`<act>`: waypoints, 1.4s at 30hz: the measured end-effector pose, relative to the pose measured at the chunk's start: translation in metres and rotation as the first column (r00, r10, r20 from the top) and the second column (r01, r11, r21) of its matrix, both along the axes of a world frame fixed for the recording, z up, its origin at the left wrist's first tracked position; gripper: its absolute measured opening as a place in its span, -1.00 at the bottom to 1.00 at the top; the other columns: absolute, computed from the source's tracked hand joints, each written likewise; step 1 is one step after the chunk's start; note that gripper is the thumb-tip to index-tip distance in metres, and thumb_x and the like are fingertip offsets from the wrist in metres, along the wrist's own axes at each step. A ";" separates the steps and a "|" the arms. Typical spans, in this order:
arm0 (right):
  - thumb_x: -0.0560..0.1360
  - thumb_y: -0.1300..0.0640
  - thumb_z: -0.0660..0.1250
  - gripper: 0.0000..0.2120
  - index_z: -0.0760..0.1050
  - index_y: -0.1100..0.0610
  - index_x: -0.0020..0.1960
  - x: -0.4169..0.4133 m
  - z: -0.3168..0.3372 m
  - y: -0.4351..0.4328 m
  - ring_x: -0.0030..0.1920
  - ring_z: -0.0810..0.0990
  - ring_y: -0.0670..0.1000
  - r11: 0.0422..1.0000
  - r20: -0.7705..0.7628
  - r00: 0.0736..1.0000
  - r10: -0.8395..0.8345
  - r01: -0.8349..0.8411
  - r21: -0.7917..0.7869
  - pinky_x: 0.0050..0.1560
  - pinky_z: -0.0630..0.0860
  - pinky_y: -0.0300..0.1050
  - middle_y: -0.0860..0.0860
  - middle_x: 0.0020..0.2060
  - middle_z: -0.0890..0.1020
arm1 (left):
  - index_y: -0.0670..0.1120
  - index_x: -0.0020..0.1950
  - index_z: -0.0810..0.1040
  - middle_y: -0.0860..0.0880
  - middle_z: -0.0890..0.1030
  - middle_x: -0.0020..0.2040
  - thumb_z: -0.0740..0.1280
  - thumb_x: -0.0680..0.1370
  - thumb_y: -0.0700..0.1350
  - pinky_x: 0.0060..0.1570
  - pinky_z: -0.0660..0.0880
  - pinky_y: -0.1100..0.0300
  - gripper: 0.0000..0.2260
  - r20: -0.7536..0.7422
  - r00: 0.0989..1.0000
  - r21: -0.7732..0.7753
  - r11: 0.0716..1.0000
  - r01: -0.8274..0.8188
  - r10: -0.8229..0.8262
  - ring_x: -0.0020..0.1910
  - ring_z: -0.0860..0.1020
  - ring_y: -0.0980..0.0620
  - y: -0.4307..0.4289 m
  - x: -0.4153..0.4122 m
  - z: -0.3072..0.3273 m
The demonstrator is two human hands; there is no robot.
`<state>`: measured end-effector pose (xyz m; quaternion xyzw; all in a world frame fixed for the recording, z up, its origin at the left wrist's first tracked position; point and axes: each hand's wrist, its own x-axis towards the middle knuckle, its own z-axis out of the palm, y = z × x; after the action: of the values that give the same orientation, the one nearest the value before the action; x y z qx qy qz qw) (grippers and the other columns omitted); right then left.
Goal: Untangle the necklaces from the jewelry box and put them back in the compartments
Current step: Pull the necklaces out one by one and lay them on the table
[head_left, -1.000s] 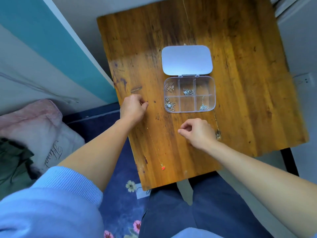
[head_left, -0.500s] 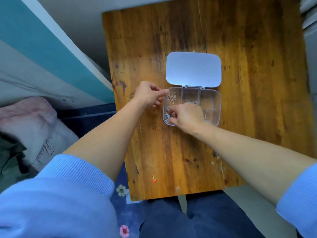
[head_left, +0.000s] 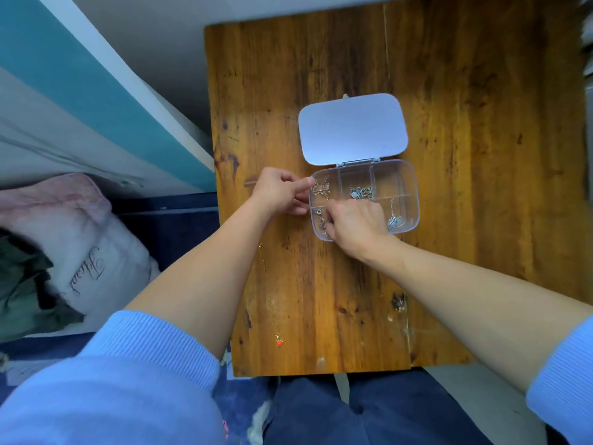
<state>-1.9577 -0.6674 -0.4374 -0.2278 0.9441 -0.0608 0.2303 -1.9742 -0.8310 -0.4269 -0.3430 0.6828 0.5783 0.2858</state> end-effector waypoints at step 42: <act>0.49 0.25 0.40 -0.90 0.64 0.22 -0.01 0.037 0.053 0.132 -0.35 0.57 -0.09 0.038 0.871 0.087 -0.483 0.996 -0.079 -0.50 0.36 -0.31 0.06 -0.27 0.71 | -0.09 -0.25 0.52 0.01 0.59 -0.27 0.38 0.53 -0.06 -0.22 0.38 0.19 -0.81 -0.261 0.764 -0.246 0.806 0.539 -0.591 -0.24 0.51 0.07 0.074 0.035 0.040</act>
<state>-1.9204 -0.5354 -0.3849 0.3400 0.6303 -0.6054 0.3474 -1.9394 -0.7569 -0.3866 -0.0420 0.8348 0.4580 0.3026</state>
